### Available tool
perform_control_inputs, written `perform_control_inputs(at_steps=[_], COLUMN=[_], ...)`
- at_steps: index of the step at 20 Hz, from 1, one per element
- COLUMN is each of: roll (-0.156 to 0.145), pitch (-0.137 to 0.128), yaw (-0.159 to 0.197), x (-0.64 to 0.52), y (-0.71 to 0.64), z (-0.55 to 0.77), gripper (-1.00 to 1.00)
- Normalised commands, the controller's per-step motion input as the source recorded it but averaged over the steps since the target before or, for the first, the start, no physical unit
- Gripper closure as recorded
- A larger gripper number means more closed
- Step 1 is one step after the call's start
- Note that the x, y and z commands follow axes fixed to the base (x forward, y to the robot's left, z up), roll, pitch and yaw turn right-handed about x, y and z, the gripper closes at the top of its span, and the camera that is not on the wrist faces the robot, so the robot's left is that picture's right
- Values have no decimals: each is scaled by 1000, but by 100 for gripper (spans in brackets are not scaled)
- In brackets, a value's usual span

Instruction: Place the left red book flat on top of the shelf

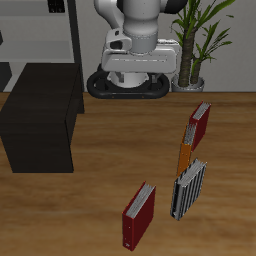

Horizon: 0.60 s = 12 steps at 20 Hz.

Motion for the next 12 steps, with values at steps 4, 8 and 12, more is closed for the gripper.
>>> perform_control_inputs(at_steps=[4, 8, 12], roll=[-52, -11, 10], pitch=[-12, -24, -44], yaw=[-84, -89, -20], x=[-128, -350, -223], y=[150, 374, 338], z=[-13, -105, -75], gripper=[-100, -100, -100])
